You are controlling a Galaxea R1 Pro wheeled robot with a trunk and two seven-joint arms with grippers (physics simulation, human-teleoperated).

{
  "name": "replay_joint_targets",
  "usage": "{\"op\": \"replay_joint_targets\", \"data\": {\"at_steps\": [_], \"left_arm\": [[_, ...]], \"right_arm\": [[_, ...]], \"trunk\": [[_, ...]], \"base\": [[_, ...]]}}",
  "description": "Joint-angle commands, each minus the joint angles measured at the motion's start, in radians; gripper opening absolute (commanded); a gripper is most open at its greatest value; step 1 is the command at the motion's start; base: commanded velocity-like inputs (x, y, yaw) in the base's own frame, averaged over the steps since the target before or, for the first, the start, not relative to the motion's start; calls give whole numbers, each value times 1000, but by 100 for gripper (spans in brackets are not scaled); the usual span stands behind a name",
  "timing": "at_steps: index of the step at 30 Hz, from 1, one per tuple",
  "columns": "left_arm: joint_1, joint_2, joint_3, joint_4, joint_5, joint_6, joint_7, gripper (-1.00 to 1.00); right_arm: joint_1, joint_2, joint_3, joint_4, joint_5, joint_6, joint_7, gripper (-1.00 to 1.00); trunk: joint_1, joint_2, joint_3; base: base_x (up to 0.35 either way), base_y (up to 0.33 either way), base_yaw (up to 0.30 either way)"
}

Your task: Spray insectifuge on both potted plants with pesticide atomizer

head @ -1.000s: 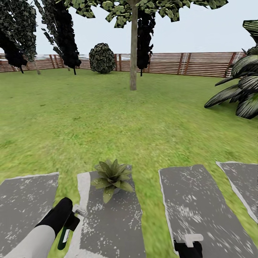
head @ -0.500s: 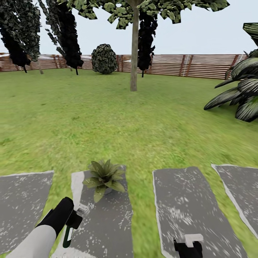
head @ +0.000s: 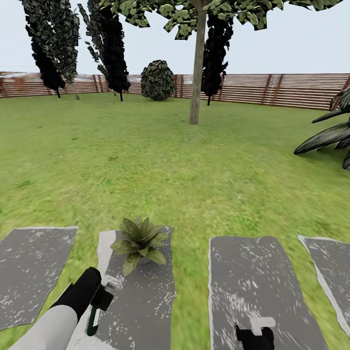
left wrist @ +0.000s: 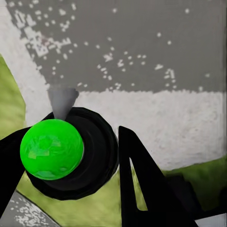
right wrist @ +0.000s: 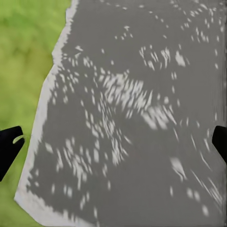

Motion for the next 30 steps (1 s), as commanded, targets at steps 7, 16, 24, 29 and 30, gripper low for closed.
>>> {"op": "replay_joint_targets", "data": {"at_steps": [7, 16, 24, 29, 30], "left_arm": [[-1, -3, 6, -7, -4, 2, -9, -100], [-1, 0, 6, -42, 56, 0, -9, -100], [-1, 0, 5, -49, 97, -3, -9, -100], [-1, -2, 5, -48, 100, -3, -9, -100], [-1, -2, 4, -47, 99, -2, -9, -100]], "right_arm": [[-1, 0, -7, 1, 11, -3, -2, 100], [-1, 0, -7, 1, 11, -5, -2, 100], [-1, 0, -7, 1, 11, -5, -2, 100], [-1, 0, -7, 1, 11, -5, -2, 100], [-1, 0, -7, 1, 11, -5, -1, 100]], "trunk": [[0, 0, -1], [0, 0, -1], [0, 0, -1], [0, 0, -1], [0, 0, -1]], "base": [[124, -268, 3], [15, -268, 151], [150, -162, 275], [306, -7, 270], [128, -1, 163]]}}
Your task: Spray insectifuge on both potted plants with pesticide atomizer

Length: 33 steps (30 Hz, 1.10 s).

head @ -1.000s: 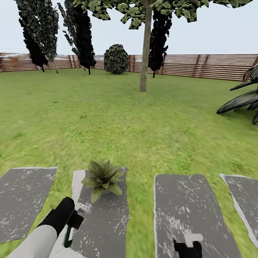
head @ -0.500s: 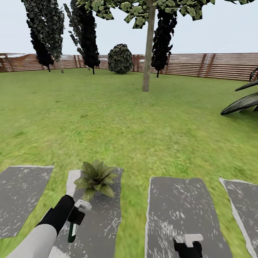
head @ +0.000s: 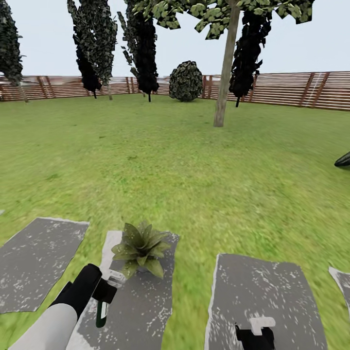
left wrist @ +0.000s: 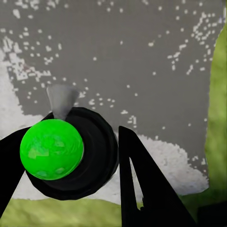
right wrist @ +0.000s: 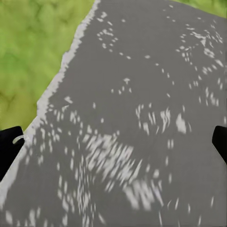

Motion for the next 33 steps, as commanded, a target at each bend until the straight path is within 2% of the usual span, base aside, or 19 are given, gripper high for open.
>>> {"op": "replay_joint_targets", "data": {"at_steps": [1, 9, 14, 17, 21, 25, 33], "left_arm": [[0, -1, 3, -1, -11, 1, -10, -100], [-15, 6, -15, -13, -28, 23, -40, -100], [-64, 12, -78, -15, -69, 79, -46, -100], [-83, 17, -82, -12, -70, 83, -63, -100], [-78, 18, -83, -12, -83, 79, -149, -100], [-77, 16, -83, -12, -111, 81, -164, -100], [-74, 18, -83, -12, -118, 82, -166, -100]], "right_arm": [[-1, 0, -7, 1, 11, -3, -2, 100], [0, -1, -7, 1, 11, -2, -2, 100], [0, -1, -7, 2, 13, -2, -2, 100], [0, -1, -7, 1, 12, -2, -2, 100], [-1, -1, -7, 1, 12, -2, -2, 100], [0, 0, -7, 1, 12, -2, -2, 100], [0, 0, -7, 1, 12, -2, -2, 100]], "trunk": [[0, 0, -1], [0, 0, -1], [0, 0, -1], [0, 0, -1], [0, 0, -1], [0, 0, -3], [0, 0, -6]], "base": [[82, -1, 104], [14, 0, 18], [0, 0, 0], [0, 0, 0], [0, 0, 4], [21, -35, 141], [161, -216, 144]]}}
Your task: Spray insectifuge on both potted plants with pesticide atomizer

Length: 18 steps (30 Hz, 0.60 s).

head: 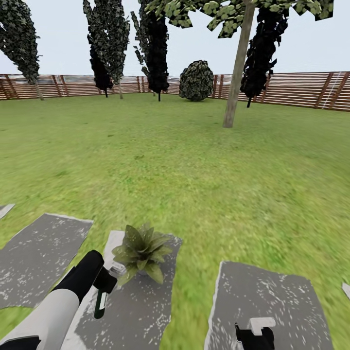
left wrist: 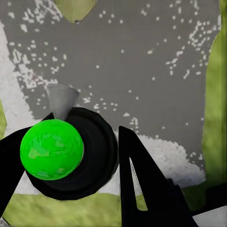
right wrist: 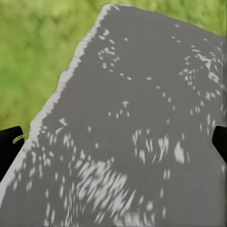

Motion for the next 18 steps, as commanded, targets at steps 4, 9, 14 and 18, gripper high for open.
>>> {"op": "replay_joint_targets", "data": {"at_steps": [4, 9, 14, 18], "left_arm": [[0, -2, 4, -1, -10, 2, -10, -100], [0, -1, 4, 0, -11, 2, -10, -100], [-5, -1, 4, 0, -11, 4, -10, -100], [-8, 0, 4, 0, -11, 4, -10, -100]], "right_arm": [[-1, 1, -7, 1, 11, -4, -2, 100], [-1, 1, -7, 2, 11, -3, -2, 100], [-1, 1, -7, 2, 11, -3, -2, 100], [-1, 1, -7, 2, 11, -3, -2, 100]], "trunk": [[0, 0, -1], [0, 0, -1], [0, 0, -1], [0, 0, -1]], "base": [[206, -204, 4], [41, -260, 16], [-149, -225, 231], [-82, -57, 274]]}}
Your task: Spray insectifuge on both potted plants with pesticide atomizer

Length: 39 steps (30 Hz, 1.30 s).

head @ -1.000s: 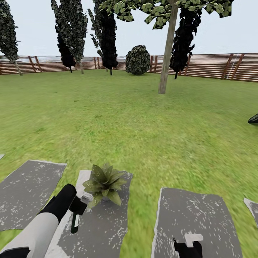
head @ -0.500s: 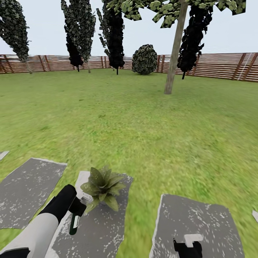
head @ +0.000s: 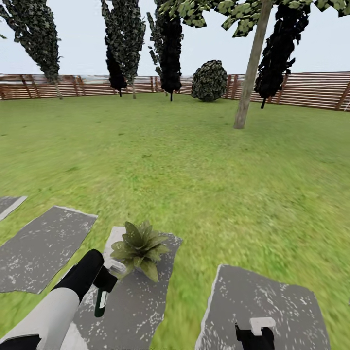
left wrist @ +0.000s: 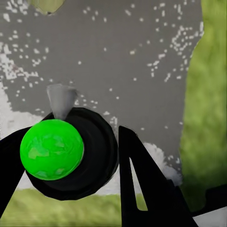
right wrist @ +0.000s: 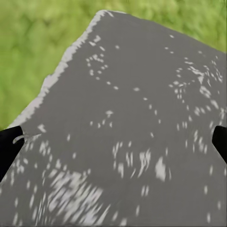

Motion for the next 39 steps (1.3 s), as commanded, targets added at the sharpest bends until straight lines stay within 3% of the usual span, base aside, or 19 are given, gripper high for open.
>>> {"op": "replay_joint_targets", "data": {"at_steps": [1, 3, 5, 10, 20, 39], "left_arm": [[-1, 0, 4, -1, -11, 1, -10, -100], [-3, 0, 5, -1, -20, 1, -10, -100], [-4, -2, 6, -2, -52, 6, -12, -100], [-4, -3, 6, -1, -63, 11, -43, -100], [-2, -3, 6, -1, -66, 11, -61, -100], [4, -7, 4, 2, -67, 11, -60, -100]], "right_arm": [[0, 0, -7, 1, 11, -3, -2, 100], [0, 0, -7, 1, 11, -3, -2, 100], [0, 0, -7, 1, 11, -4, -2, 100], [0, 0, -7, 1, 11, -3, -2, 100], [0, 0, -7, 0, 11, -3, -2, 100], [-1, 2, -7, 1, 11, -3, -2, 100]], "trunk": [[0, 0, -1], [0, 0, -1], [0, 0, -1], [0, 0, -1], [0, 0, -1], [0, 0, -1]], "base": [[-12, -8, 270], [-5, -3, 173], [-1, -1, 34], [59, -62, 6], [160, -216, 25], [-49, -273, 243]]}}
